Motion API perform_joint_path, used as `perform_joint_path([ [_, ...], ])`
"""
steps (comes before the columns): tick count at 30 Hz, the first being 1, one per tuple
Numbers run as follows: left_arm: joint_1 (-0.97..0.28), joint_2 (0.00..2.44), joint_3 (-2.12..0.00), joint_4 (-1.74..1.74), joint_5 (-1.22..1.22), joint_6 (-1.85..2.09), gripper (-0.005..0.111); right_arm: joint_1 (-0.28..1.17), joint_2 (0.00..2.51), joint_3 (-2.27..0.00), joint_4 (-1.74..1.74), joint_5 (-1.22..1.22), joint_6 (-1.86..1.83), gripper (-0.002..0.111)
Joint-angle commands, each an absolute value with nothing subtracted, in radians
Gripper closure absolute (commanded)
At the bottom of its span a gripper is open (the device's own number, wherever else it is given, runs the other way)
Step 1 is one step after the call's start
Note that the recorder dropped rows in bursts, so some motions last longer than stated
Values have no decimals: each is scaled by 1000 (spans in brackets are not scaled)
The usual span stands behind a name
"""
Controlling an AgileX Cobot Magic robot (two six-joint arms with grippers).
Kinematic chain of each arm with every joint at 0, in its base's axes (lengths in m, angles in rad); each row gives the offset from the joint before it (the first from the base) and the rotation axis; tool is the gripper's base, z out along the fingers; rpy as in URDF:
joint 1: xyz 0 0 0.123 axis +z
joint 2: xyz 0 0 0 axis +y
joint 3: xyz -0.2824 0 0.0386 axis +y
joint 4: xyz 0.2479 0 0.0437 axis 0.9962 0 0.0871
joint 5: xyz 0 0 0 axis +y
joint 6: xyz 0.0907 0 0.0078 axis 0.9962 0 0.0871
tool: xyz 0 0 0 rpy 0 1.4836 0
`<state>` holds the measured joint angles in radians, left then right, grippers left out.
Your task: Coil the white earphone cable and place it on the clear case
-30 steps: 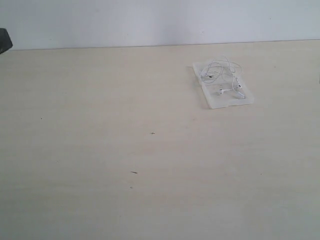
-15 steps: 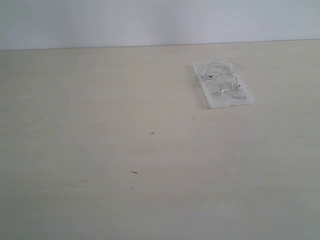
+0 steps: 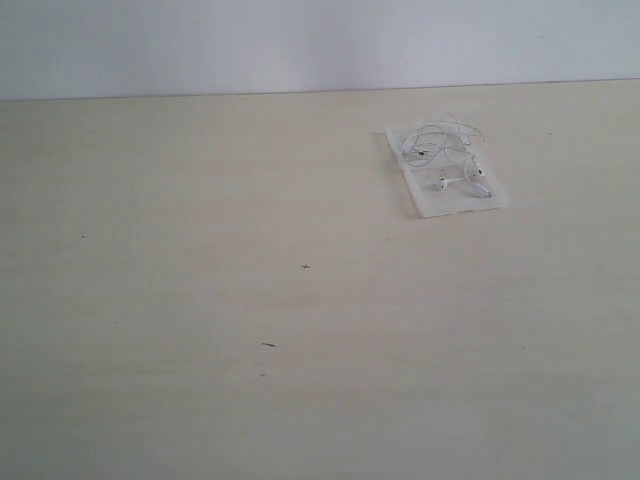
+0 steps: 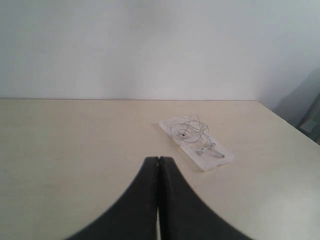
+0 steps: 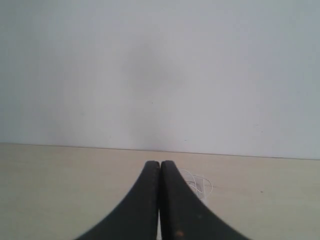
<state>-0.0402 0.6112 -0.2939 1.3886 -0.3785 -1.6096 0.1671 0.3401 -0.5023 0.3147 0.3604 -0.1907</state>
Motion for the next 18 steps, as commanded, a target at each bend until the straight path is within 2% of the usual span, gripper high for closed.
perform_joint_path([
  [1, -48, 603, -291, 1383, -371, -1605, 107, 164, 335, -494, 316, 350, -198, 108],
  [13, -48, 603, -291, 1383, -371, -1605, 107, 164, 258, -494, 311, 350, -198, 108],
  [18, -48, 603, -291, 1383, -371, -1605, 107, 164, 206, -471, 194, 381, -253, 108],
])
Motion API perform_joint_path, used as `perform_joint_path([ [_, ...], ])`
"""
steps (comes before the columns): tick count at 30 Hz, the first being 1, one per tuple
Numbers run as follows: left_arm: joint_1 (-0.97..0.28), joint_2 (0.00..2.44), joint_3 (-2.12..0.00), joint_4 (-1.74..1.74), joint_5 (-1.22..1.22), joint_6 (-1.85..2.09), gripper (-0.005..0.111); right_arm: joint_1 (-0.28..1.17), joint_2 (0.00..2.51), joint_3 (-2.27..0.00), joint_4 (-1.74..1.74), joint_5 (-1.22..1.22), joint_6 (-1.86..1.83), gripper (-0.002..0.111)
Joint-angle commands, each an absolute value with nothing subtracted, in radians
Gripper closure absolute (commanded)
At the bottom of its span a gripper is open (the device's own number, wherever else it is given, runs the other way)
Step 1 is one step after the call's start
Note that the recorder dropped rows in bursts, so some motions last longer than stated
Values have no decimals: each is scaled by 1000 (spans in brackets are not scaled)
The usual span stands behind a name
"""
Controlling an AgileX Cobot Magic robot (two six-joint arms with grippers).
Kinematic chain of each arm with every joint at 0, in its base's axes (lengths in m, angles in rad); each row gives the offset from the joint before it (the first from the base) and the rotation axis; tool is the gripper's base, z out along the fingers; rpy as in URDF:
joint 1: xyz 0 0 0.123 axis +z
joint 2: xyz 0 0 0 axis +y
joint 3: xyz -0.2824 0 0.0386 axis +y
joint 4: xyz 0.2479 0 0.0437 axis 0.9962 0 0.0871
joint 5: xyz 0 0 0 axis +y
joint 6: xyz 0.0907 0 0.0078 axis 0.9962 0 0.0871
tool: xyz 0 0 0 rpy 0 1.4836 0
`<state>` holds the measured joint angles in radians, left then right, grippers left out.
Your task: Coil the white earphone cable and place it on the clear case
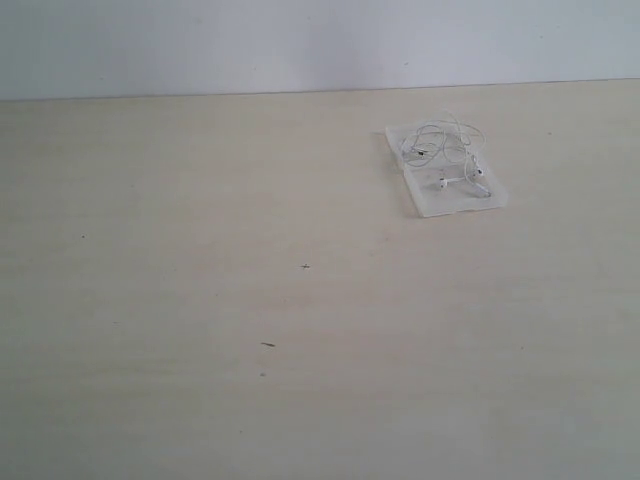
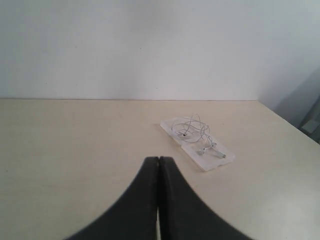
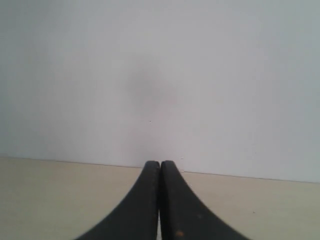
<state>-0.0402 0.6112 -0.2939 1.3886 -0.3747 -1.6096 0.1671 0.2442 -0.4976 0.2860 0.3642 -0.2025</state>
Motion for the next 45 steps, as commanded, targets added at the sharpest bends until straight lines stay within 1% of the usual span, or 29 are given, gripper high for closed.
perform_joint_path([
  [1, -48, 603, -291, 1383, -371, -1605, 107, 164, 195, -448, 160, 357, -266, 108],
  [4, -48, 603, -291, 1383, -371, -1605, 107, 164, 164, -307, 87, 117, -266, 108],
  [5, -48, 603, -291, 1383, -371, -1605, 107, 164, 155, -234, 87, 0, -264, 108],
  [7, -48, 603, -291, 1383, -371, -1605, 107, 164, 139, -130, 107, -101, -256, 108],
  [9, -48, 603, -291, 1383, -371, -1605, 107, 164, 84, 0, 220, -161, -242, 108],
  [10, -48, 603, -291, 1383, -371, -1605, 107, 164, 67, 0, 241, -173, -241, 108],
  [11, -48, 603, -291, 1383, -371, -1605, 107, 162, 27, 0, 252, -68, -289, 108],
  [16, -48, 603, -291, 1383, -372, -1605, 107, 160, 0, 0, 252, 23, -327, 108],
  [18, -48, 603, -291, 1385, -372, -1605, 107, 162, 0, 0, 297, 62, -214, 108],
  [20, -48, 603, -291, 1387, -372, -1605, 107, 162, 0, 0, 307, 66, -152, 108],
  [32, -51, 593, -291, 1436, -367, -1605, 107, 162, 0, 0, 307, 66, -152, 108],
  [38, -46, 354, -291, 1466, -367, -1600, 107, 162, 0, 0, 307, 66, -152, 108],
  [45, -46, 171, -230, 1509, -307, -1570, 107, 162, 0, 0, 307, 66, -152, 108],
])
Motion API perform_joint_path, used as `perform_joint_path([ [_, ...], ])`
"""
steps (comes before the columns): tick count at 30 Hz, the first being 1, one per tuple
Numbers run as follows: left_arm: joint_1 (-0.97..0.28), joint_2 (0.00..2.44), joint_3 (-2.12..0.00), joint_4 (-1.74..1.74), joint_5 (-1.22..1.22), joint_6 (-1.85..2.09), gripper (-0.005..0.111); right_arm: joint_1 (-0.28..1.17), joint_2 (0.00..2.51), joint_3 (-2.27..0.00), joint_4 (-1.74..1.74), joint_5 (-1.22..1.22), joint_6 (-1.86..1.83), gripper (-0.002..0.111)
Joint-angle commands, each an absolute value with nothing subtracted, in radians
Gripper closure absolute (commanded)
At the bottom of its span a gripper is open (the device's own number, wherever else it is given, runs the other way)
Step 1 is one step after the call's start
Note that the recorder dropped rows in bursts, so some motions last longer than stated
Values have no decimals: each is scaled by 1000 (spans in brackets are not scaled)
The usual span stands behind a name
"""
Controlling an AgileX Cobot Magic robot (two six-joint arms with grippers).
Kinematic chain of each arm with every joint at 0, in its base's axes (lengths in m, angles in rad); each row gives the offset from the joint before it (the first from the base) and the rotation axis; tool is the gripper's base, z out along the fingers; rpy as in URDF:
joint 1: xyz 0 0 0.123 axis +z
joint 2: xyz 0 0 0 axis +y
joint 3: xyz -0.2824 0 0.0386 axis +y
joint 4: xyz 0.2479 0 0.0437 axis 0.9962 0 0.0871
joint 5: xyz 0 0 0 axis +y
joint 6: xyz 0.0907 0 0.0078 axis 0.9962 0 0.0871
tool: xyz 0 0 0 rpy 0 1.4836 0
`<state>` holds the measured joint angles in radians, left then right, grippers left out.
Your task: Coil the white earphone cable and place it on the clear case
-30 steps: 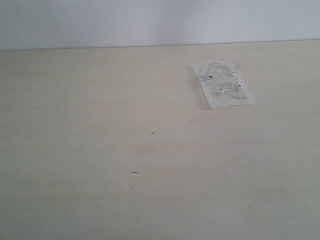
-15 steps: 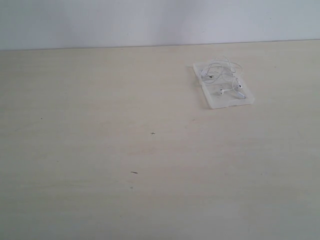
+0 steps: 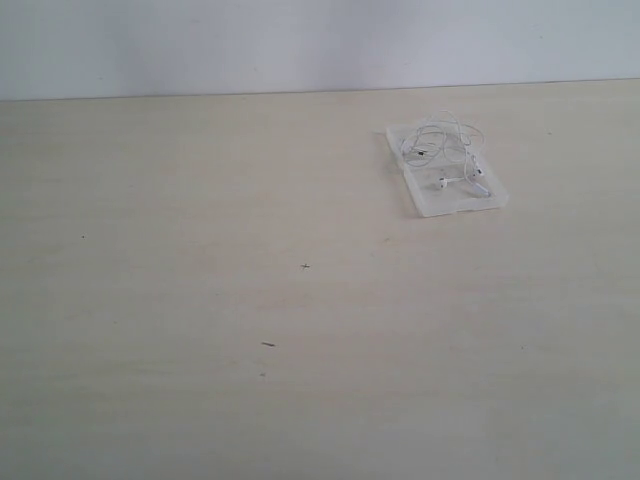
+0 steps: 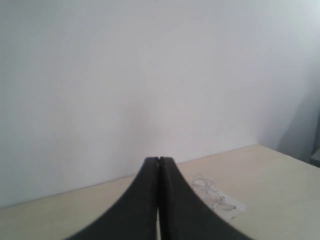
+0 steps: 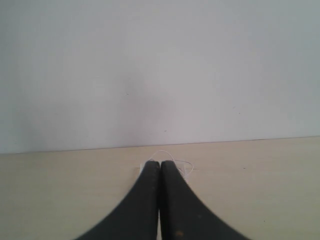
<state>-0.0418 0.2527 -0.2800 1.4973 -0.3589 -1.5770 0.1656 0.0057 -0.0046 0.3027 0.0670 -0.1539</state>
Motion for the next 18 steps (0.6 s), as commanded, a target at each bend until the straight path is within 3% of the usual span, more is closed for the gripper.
perform_joint_path([
  [1, -46, 156, -215, 1507, -294, -1570, 107, 162, 0, 0, 307, 66, -152, 108],
  [11, -46, 141, -167, 1366, -240, -1545, 107, 162, 0, 0, 307, 66, -152, 108],
  [13, -46, 141, -164, 1074, -215, -1282, 107, 162, 0, 0, 307, 66, -152, 108],
  [15, -46, 141, -154, 435, -180, -589, 107, 162, 0, 0, 307, 66, -152, 108],
  [18, -46, 141, -144, 344, -73, -383, 107, 162, 0, 0, 307, 66, -152, 108],
])
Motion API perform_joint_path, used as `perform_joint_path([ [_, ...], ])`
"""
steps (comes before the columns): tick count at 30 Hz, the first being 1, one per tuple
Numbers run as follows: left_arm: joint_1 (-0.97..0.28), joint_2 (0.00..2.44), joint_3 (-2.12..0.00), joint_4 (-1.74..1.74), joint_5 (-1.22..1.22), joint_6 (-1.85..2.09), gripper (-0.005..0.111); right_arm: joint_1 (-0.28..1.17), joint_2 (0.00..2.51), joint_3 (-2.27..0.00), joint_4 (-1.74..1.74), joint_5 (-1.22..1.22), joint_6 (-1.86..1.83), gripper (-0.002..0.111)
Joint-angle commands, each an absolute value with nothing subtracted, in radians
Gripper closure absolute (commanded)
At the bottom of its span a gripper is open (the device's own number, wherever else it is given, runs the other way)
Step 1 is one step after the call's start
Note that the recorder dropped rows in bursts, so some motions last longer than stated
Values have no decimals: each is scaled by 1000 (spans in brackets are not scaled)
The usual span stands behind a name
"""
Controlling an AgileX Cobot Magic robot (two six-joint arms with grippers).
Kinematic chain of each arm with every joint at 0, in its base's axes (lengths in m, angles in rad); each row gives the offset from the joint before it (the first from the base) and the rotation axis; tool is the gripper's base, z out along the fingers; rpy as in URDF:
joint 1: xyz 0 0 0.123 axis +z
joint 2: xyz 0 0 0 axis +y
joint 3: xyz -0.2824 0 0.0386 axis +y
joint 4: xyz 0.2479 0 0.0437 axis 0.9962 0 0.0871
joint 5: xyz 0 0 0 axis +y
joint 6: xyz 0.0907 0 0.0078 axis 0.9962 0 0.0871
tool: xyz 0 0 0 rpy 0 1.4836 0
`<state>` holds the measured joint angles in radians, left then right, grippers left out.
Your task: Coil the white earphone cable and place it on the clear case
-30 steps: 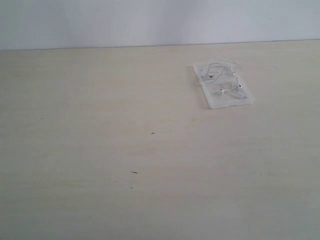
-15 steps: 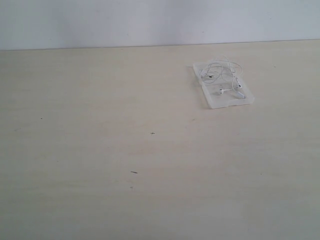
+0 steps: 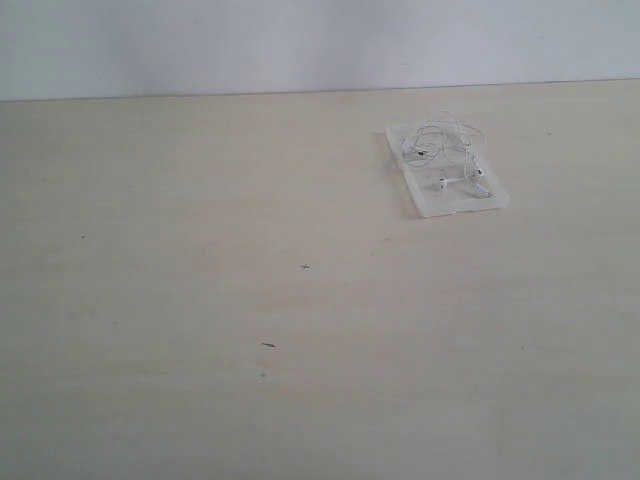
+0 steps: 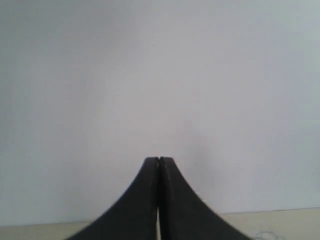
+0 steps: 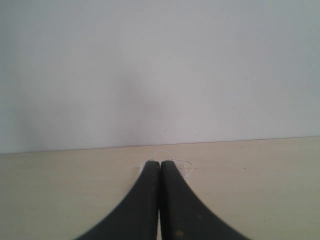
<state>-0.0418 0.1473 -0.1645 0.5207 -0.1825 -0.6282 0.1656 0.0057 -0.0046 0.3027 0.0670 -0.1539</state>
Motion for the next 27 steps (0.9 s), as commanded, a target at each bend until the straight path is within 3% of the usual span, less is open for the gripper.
perform_joint_path([
  [1, -46, 141, -131, 347, -37, -370, 107, 162, 0, 0, 307, 66, -152, 108],
  [8, -44, 141, 0, 334, -154, -371, 107, 162, 0, 0, 307, 66, -152, 108],
  [21, -38, 141, 0, -118, -83, 0, 107, 162, 0, 0, 307, 66, -152, 108],
  [27, -20, 141, 0, -162, -15, 44, 107, 162, 0, 0, 307, 66, -152, 108],
])
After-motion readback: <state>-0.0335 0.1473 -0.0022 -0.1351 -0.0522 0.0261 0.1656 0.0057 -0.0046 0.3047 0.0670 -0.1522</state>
